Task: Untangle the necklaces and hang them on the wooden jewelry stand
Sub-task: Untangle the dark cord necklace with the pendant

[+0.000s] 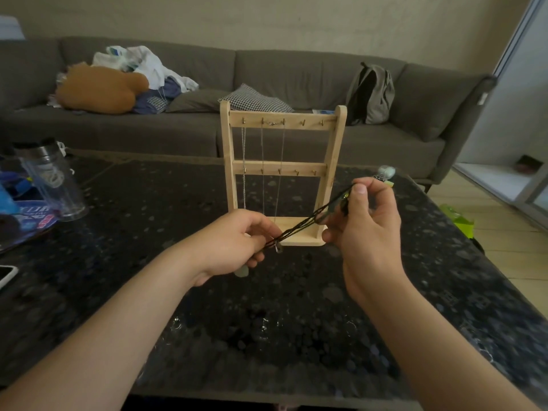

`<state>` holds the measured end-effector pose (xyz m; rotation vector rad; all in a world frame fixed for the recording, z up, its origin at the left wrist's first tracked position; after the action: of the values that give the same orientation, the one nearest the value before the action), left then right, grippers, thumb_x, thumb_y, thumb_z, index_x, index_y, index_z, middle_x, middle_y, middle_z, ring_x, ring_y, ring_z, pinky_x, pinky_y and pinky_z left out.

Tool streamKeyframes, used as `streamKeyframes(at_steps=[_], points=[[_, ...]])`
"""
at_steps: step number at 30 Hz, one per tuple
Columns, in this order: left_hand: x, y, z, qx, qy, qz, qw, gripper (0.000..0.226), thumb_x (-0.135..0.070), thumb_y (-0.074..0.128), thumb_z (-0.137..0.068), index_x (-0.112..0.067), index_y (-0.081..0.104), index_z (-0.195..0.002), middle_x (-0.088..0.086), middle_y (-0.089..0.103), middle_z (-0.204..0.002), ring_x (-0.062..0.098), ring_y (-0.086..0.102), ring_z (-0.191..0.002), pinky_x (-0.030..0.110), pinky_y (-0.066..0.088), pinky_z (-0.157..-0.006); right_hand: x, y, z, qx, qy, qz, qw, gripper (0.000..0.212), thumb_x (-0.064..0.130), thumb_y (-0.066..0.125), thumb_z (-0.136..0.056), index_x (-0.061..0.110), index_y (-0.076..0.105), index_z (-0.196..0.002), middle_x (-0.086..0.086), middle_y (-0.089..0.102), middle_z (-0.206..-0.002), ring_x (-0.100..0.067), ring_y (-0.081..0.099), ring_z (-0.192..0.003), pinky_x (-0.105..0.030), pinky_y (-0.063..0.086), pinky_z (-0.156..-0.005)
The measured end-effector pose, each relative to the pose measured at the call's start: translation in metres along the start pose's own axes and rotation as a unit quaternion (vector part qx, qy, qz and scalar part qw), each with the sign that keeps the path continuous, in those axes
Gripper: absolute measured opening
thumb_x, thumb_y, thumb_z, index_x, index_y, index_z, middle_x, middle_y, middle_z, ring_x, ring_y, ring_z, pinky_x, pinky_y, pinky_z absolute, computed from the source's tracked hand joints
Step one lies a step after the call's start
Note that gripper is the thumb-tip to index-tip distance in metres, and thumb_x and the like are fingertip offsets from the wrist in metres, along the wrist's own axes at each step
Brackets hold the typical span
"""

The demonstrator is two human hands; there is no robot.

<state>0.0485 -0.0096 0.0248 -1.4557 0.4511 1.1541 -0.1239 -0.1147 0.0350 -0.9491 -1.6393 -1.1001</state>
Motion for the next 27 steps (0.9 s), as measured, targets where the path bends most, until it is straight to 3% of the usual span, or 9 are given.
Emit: streamKeyframes(at_steps=[6,10,13,15,20,23,27], points=[[-0.007,0.001,0.002,0.043,-0.004,-0.013,0.999,0.038,-0.006,0.058,-0.106,-0.036,0.081,-0.109,-0.011,0.075,-0.119,0.015,0.072,-0.11,0.035,0.063,-0.097,0.003,0.001,0.002,-0.011,0.012,-0.022,1.0,0.015,0.028,0.038,-0.117,0.026,0.053,-0.119,-0.002,0.062,-0.078,-0.015,0.064,-0.059,-0.026,0.044,-0.044],[-0.006,0.0,0.004,0.054,0.007,-0.014,0.998,0.031,-0.012,0.066,-0.102,-0.036,0.086,-0.1,-0.007,0.08,-0.111,0.025,0.072,-0.11,0.044,0.063,-0.098,0.004,0.002,0.002,-0.011,0.025,-0.036,0.999,0.015,0.03,0.036,-0.118,0.029,0.05,-0.116,0.001,0.069,-0.075,-0.013,0.057,-0.051,-0.023,0.039,-0.04],[-0.005,0.002,0.004,0.061,0.021,0.02,0.998,0.017,-0.02,0.066,-0.106,-0.028,0.08,-0.111,-0.002,0.081,-0.108,0.023,0.075,-0.097,0.038,0.062,-0.084,0.004,0.002,0.002,-0.001,0.02,-0.024,1.0,0.015,0.03,0.035,-0.118,0.026,0.05,-0.117,-0.002,0.074,-0.079,-0.014,0.051,-0.046,-0.024,0.037,-0.041],[-0.006,0.004,0.005,0.068,0.013,0.067,0.995,0.02,-0.019,0.056,-0.112,-0.02,0.074,-0.12,0.001,0.082,-0.108,0.02,0.076,-0.087,0.034,0.058,-0.074,0.005,0.002,0.003,0.015,0.017,-0.019,1.0,0.016,0.029,0.037,-0.118,0.022,0.051,-0.12,-0.004,0.072,-0.076,-0.015,0.047,-0.046,-0.024,0.036,-0.041],[-0.01,0.004,0.008,0.076,-0.01,0.141,0.987,0.032,-0.008,0.047,-0.113,-0.019,0.075,-0.124,0.005,0.082,-0.111,0.02,0.074,-0.085,0.035,0.061,-0.073,0.005,0.004,0.004,0.033,0.022,-0.012,0.999,0.019,0.027,0.047,-0.115,0.013,0.059,-0.123,-0.005,0.062,-0.068,-0.014,0.045,-0.049,-0.023,0.037,-0.042],[-0.014,0.0,0.009,0.07,-0.012,0.176,0.982,0.03,-0.01,0.049,-0.112,-0.016,0.076,-0.123,0.006,0.082,-0.109,0.017,0.068,-0.079,0.031,0.052,-0.067,0.004,0.005,0.003,0.019,0.04,-0.028,0.999,0.017,0.029,0.047,-0.115,0.018,0.06,-0.12,0.002,0.047,-0.067,-0.013,0.042,-0.057,-0.022,0.036,-0.043],[-0.014,-0.004,0.006,0.052,-0.019,0.263,0.963,0.025,-0.014,0.048,-0.112,-0.006,0.069,-0.122,0.006,0.069,-0.085,0.014,0.053,-0.066,0.032,0.041,-0.062,0.005,0.005,0.002,0.006,0.07,-0.045,0.997,0.018,0.034,0.045,-0.115,0.025,0.06,-0.116,0.004,0.048,-0.065,-0.015,0.056,-0.054,-0.026,0.046,-0.049]])
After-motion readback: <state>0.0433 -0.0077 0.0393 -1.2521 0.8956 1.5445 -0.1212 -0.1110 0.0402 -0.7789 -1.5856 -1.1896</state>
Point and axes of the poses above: each hand's wrist, its own z-axis away from the middle knuckle, its own y-axis out of the palm, x = y × z, the point moved 1 cm from there along -z, towards the middle knuckle
